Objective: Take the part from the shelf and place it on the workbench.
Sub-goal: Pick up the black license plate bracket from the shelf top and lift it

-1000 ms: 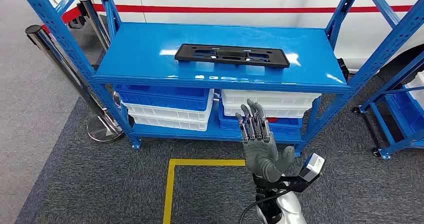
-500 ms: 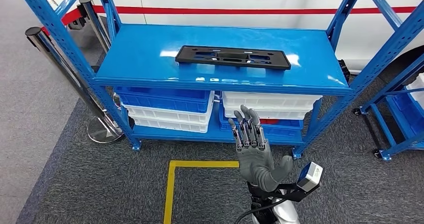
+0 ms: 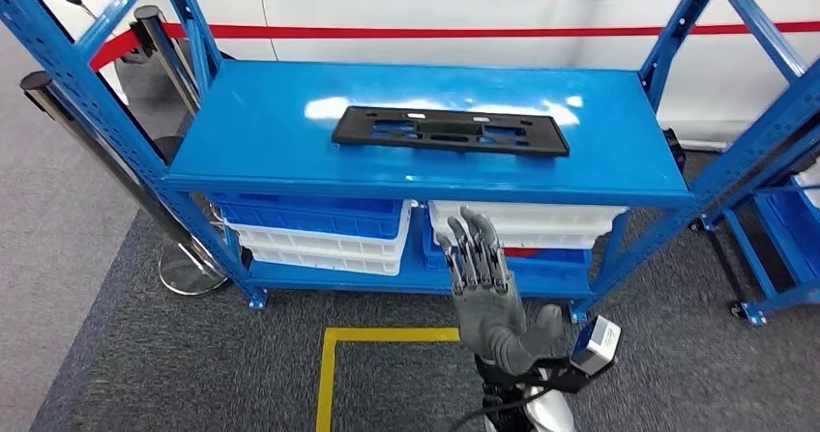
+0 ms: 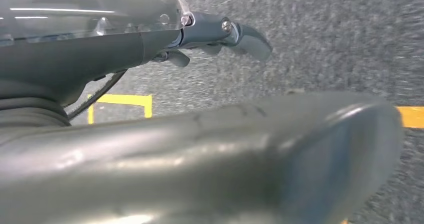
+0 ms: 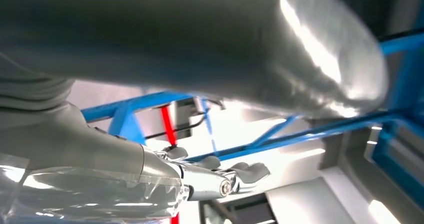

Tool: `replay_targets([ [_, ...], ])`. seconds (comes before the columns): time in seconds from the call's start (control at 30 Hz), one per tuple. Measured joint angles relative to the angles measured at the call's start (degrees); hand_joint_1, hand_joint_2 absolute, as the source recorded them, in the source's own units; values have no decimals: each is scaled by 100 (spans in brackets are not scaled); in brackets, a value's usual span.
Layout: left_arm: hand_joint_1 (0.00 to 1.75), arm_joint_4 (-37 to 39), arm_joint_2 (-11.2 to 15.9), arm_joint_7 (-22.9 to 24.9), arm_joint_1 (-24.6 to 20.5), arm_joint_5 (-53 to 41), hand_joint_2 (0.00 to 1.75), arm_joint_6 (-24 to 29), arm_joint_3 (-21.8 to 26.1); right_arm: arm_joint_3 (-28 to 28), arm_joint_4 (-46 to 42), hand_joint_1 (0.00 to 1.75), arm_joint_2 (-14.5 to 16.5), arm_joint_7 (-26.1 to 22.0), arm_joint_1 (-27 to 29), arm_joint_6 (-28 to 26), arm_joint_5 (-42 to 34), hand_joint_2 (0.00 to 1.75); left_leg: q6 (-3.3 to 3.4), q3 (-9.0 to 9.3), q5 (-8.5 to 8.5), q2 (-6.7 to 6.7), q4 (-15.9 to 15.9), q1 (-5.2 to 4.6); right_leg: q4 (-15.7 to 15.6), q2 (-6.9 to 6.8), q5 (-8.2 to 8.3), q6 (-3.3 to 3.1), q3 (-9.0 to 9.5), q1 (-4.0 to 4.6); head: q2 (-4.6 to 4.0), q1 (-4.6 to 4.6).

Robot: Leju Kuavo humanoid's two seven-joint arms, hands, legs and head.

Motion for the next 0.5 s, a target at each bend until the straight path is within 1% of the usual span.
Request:
replay_targets([
  [0.03, 0, 0, 0, 0, 0, 0, 0, 2, -1, 0, -8, 0, -1, 1, 0, -19, 28, 0, 55, 33, -52, -8, -21, 4, 91, -2, 46, 34, -36, -3, 0, 3],
  [0.07, 0, 0, 0, 0, 6, 1, 0, 4, -1, -1, -15, 0, -1, -1, -2, -33, 50, 0, 94, 90, -91, -10, -60, 10, 300, -4, 132, 67, -140, -5, 0, 18],
  [0.1, 0, 0, -1, -2, 11, 2, 0, 8, -1, -2, -22, 0, -1, -2, -5, -47, 63, 0, 130, 165, -130, -11, -101, 17, 611, -6, 207, 96, -332, -10, 0, 28],
  [0.13, 0, 0, -1, -5, 12, 3, 0, 12, -1, -4, -27, 0, -2, -2, -3, -54, 73, 0, 156, 244, -169, -13, -142, 23, 978, -9, 223, 113, -587, -15, 0, 37],
  [0.17, 0, 0, -1, -8, 12, 2, 0, 16, -1, -5, -28, 0, -2, -2, 0, -63, 85, 0, 175, 322, -214, -16, -169, 22, 1324, -11, 153, 121, -874, -18, 0, 50],
  [0.2, 0, 0, -1, -10, 11, 1, 0, 21, -1, -6, -27, 0, -3, 3, 6, -78, 97, 0, 186, 401, -266, -24, -188, 18, 1583, -12, -11, 123, -1146, -17, 0, 52],
  [0.23, 0, 0, -1, -11, 13, -2, 0, 23, -1, -7, -26, 0, -4, 7, 12, -95, 109, 0, 191, 481, -323, -33, -196, 12, 1731, -12, -188, 118, -1369, -15, 0, 52],
  [0.27, 0, 0, -1, -11, 19, -8, 0, 26, -1, -8, -26, 0, -5, 12, 16, -110, 118, 0, 194, 575, -391, -42, -201, 4, 1751, -12, -313, 106, -1532, -7, 0, 54],
  [0.3, 0, 0, -1, -11, 25, -14, 0, 28, -1, -9, -26, 0, -5, 17, 19, -122, 123, 0, 195, 680, -464, -50, -202, -8, 1633, -12, -320, 81, -1620, 5, 0, 54],
  [0.33, 0, 0, -1, -11, 27, -19, 0, 29, -1, -11, -26, 0, -5, 21, 22, -128, 126, 0, 193, 790, -538, -54, -203, -24, 1394, -11, -169, 38, -1644, 25, 0, 55],
  [0.37, 0, 1, -4, -10, 31, -23, 0, 30, -1, -11, -26, 0, -6, 24, 25, -130, 127, 0, 190, 887, -615, -56, -209, -36, 1056, -11, 162, -28, -1629, 58, 0, 56],
  [0.4, 0, 8, -12, -8, 28, -23, 0, 28, -1, -13, -25, 0, -8, 26, 31, -131, 128, 0, 180, 977, -688, -60, -198, -54, 720, 5, 569, -100, -1612, 101, 0, 49],
  [0.43, 0, 14, -20, -4, 19, -23, 0, 27, -1, -14, -23, 0, -10, 29, 38, -131, 129, 0, 162, 1032, -758, -67, -197, -68, 469, 24, 906, -160, -1592, 136, 0, 44],
  [0.47, 0, 21, -27, 1, 11, -23, 0, 26, -1, -16, -25, 0, -13, 32, 45, -131, 129, 44, 141, 1084, -815, -75, -198, -76, 313, 38, 1145, -197, -1579, 163, 0, 37],
  [0.5, 0, 26, -32, 6, 0, -23, 0, 26, -1, -18, -26, 0, -15, 34, 47, -128, 130, 87, 113, 1133, -843, -82, -186, -85, 258, 52, 1214, -215, -1567, 176, 0, 32],
])
